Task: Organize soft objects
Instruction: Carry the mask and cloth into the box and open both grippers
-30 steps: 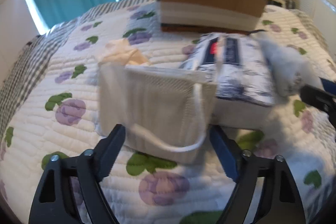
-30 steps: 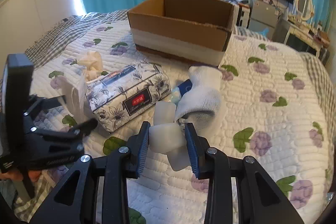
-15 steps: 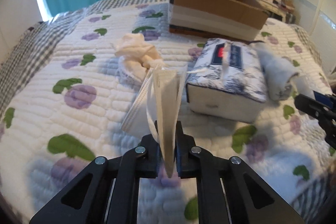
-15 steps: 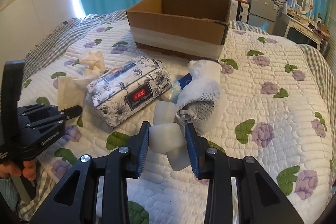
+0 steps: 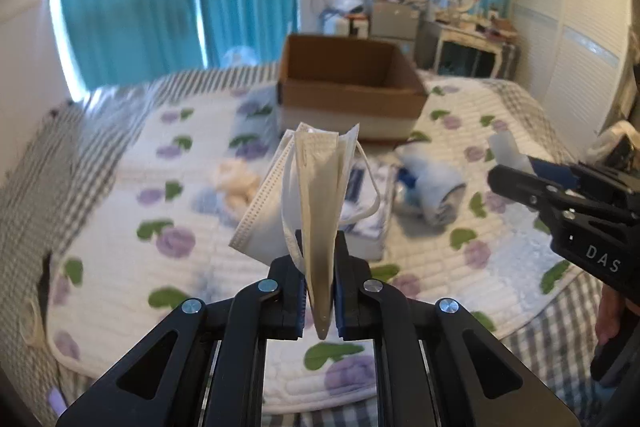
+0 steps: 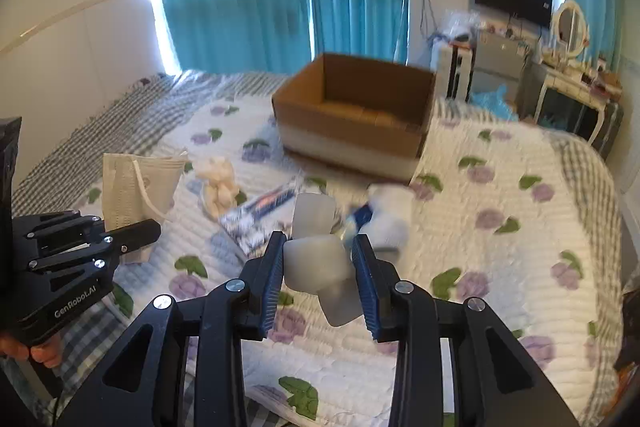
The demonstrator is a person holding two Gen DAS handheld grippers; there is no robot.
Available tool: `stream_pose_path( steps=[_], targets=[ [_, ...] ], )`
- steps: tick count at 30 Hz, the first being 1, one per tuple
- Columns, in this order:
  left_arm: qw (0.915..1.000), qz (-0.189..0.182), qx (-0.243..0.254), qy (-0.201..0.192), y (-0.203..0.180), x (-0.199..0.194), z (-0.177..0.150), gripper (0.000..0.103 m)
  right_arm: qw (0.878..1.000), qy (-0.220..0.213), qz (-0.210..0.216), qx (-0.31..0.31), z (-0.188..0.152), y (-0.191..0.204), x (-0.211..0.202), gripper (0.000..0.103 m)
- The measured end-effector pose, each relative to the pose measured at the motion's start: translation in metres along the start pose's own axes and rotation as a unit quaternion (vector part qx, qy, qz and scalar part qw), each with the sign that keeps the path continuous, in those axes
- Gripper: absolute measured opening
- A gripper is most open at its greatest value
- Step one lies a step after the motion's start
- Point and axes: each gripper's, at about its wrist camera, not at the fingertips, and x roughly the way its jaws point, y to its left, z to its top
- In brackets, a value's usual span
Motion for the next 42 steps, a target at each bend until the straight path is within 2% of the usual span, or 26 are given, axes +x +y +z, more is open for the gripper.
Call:
stream_pose_path(
  steps=[8,11,17,21,25,29,32,42],
  targets=[
    [0.9984,-0.024,0.032,-0.041,-0.017,-0.017,0.040,0.010,0.998,-0.050,-0.010,-0.028,0.042,0.003,-0.028,0.034],
    [0.9969,-0.032,0.037,-0.062,-0.020,-0.019,0.067,0.010,0.997,-0.069,-0.018,-0.042,0.065,0.000,-0.031,0.034],
    [0.9922,-0.022,0.059,-0.107,-0.017,-0.017,0.122,0.010,0.992,-0.111,-0.025,-0.052,0.121,-0.014,-0.029,0.034],
    [0.9891,-0.006,0.071,-0.129,-0.016,-0.003,0.164,0.010,0.989,-0.132,-0.029,-0.059,0.166,-0.027,-0.016,0.034],
    [0.9875,0.006,0.079,-0.136,-0.022,0.029,0.199,0.010,0.988,-0.139,-0.035,-0.057,0.206,-0.043,0.014,0.034],
    [0.9917,-0.007,0.064,-0.111,-0.017,0.081,0.221,0.010,0.991,-0.118,-0.037,-0.047,0.232,-0.059,0.062,0.034],
    [0.9938,-0.004,0.065,-0.090,-0.014,0.119,0.228,0.010,0.994,-0.098,-0.036,-0.044,0.239,-0.071,0.100,0.034],
    [0.9974,-0.019,0.067,-0.022,-0.011,0.220,0.214,0.010,1.000,-0.010,-0.017,0.002,0.213,-0.117,0.227,0.034]
  ],
)
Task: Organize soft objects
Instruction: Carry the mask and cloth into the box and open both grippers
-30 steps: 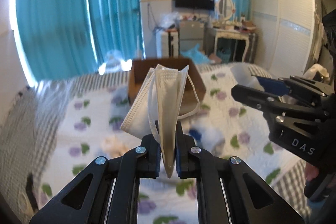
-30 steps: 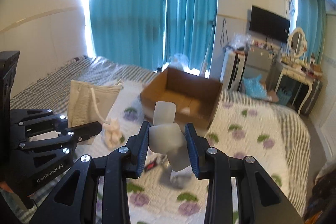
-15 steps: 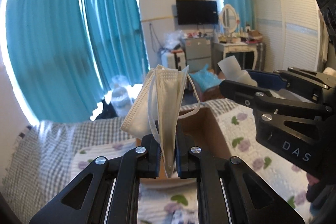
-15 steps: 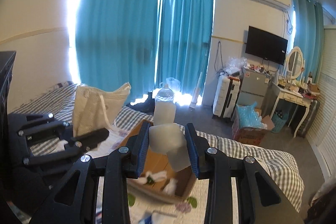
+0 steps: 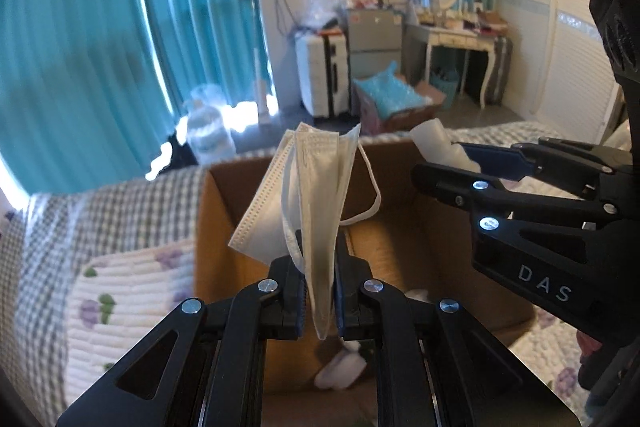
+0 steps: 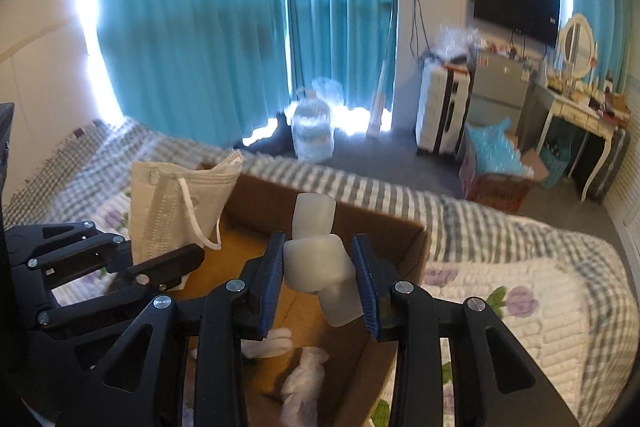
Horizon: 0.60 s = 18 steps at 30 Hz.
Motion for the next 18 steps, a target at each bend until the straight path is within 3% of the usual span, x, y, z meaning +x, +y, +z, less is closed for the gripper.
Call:
stream_pose_path(
  steps=[6,9,10,11,14,18],
  targets=[
    [0.9999,-0.004,0.009,0.012,-0.004,0.026,-0.002,0.016,1.000,0.010,0.002,0.000,-0.012,-0.011,0.030,0.035],
    [0.9999,0.006,0.008,0.012,-0.010,0.031,-0.002,0.016,1.000,-0.003,-0.018,-0.002,-0.012,-0.014,0.031,0.046],
    [0.9998,0.007,0.009,0.014,-0.011,0.032,-0.002,0.022,1.000,-0.005,-0.022,0.000,-0.010,-0.016,0.030,0.059],
    [0.9998,0.010,0.009,0.017,-0.011,0.032,-0.002,0.034,1.000,-0.011,-0.024,0.004,-0.010,-0.018,0.026,0.064],
    [0.9996,0.023,0.011,0.012,-0.015,0.024,-0.002,0.062,0.999,-0.024,-0.030,0.016,-0.003,-0.022,0.011,0.065],
    [0.9994,0.029,0.006,-0.018,-0.012,-0.005,0.002,0.067,0.998,-0.036,-0.048,0.016,0.004,-0.024,-0.019,0.070]
  ],
)
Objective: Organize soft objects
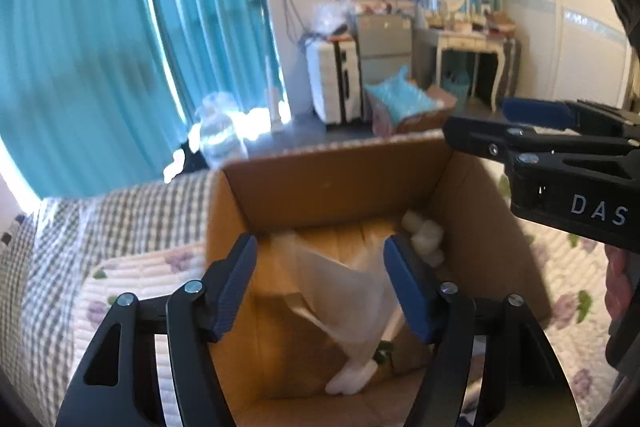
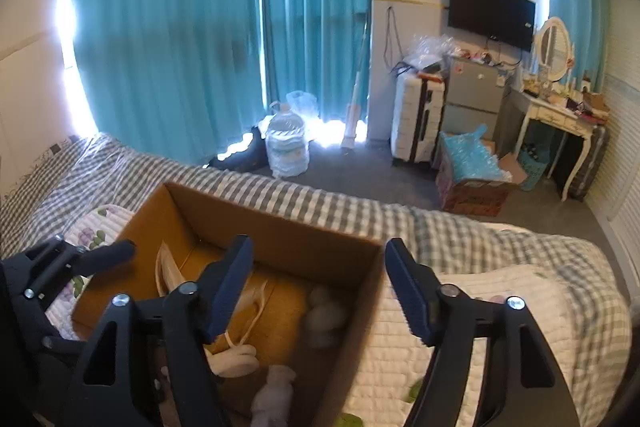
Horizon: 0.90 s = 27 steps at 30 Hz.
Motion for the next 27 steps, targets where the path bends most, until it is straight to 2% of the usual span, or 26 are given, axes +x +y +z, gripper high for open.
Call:
stream_pose_path(
  steps=[4,9,10,12,15,16,19,22,27],
  targets=[
    [0.9996,0.006,0.000,-0.026,-0.001,-0.044,0.011,0.084,1.000,-0.007,-0.020,-0.003,0.012,-0.004,-0.041,0.072],
    [0.9974,0.006,-0.005,-0.072,-0.005,-0.125,0.022,0.087,0.999,-0.037,-0.039,0.007,0.038,-0.011,-0.130,0.082],
    [0.9969,0.006,-0.008,-0.078,-0.004,-0.139,0.023,0.092,0.998,-0.041,-0.040,0.006,0.043,-0.011,-0.143,0.086],
    [0.9955,0.005,-0.010,-0.094,-0.005,-0.174,0.024,0.101,0.997,-0.054,-0.046,0.000,0.051,-0.007,-0.181,0.086],
    [0.9905,0.015,0.002,-0.137,-0.010,-0.228,0.021,0.103,0.996,-0.074,-0.050,-0.016,0.055,0.003,-0.237,0.090],
    [0.9894,0.017,0.006,-0.144,-0.013,-0.240,0.019,0.103,0.995,-0.079,-0.051,-0.018,0.055,0.006,-0.252,0.096],
    [0.9881,0.014,0.008,-0.153,-0.013,-0.274,0.010,0.103,0.995,-0.086,-0.048,-0.023,0.046,0.016,-0.293,0.103],
    [0.9886,0.008,-0.007,-0.150,-0.011,-0.291,-0.006,0.103,0.996,-0.075,-0.046,-0.033,0.030,0.026,-0.311,0.103],
    [0.9919,0.020,-0.014,-0.125,-0.012,-0.286,-0.045,0.103,0.998,-0.037,-0.032,-0.050,-0.021,0.043,-0.304,0.103]
  ],
)
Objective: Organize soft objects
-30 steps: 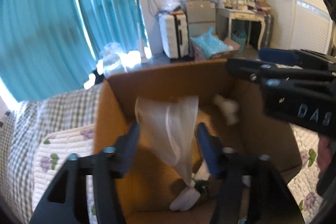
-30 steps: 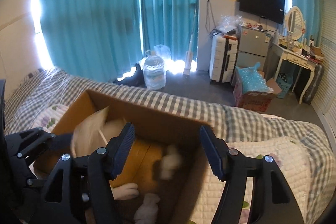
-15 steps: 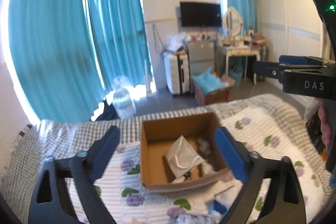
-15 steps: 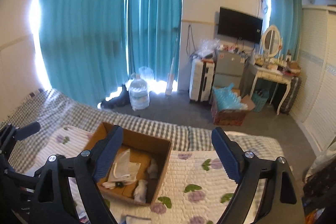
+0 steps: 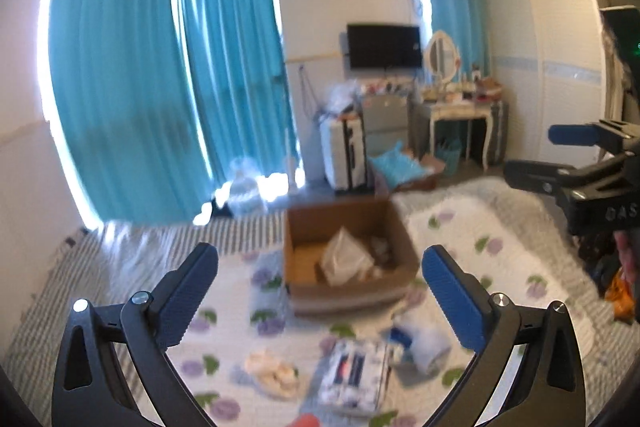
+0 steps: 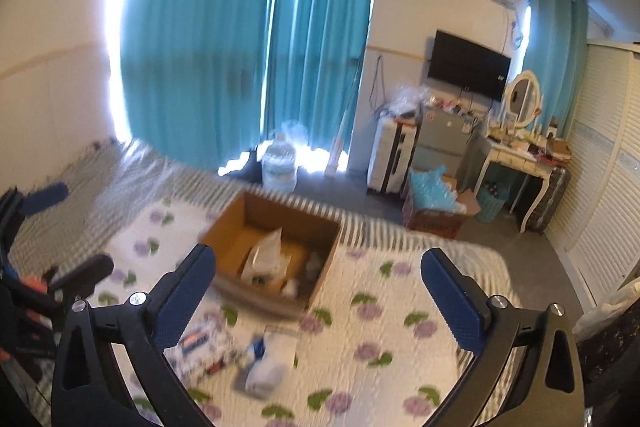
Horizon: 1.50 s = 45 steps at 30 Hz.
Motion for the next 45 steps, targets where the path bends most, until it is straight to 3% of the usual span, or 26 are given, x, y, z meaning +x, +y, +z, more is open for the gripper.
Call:
stream_pose_path(
  steps=[5,15,20,22,26,28,41,45],
  targets=[
    [0.9987,0.002,-0.022,0.045,0.001,0.032,-0.057,0.103,0.999,0.040,-0.005,0.011,-0.061,0.010,0.035,0.103],
    [0.9897,-0.026,-0.072,0.121,-0.004,0.092,-0.143,0.103,0.990,0.125,0.033,0.057,-0.165,0.024,0.141,0.102],
    [0.9864,-0.045,-0.062,0.145,-0.006,0.099,-0.164,0.103,0.981,0.172,0.065,0.069,-0.203,0.035,0.179,0.084],
    [0.9852,-0.055,-0.059,0.152,-0.008,0.101,-0.168,0.103,0.978,0.184,0.071,0.066,-0.209,0.038,0.188,0.080],
    [0.9811,-0.071,-0.059,0.170,-0.013,0.107,-0.175,0.103,0.974,0.202,0.081,0.057,-0.215,0.043,0.196,0.054],
    [0.9801,-0.072,-0.052,0.177,-0.016,0.110,-0.180,0.103,0.976,0.196,0.080,0.053,-0.214,0.044,0.191,0.050],
    [0.9687,-0.078,-0.059,0.228,-0.015,0.142,-0.205,0.103,0.976,0.193,0.078,0.057,-0.216,0.042,0.182,0.049],
    [0.9670,-0.086,-0.062,0.232,-0.016,0.146,-0.207,0.096,0.976,0.193,0.078,0.057,-0.216,0.042,0.182,0.049]
  ],
)
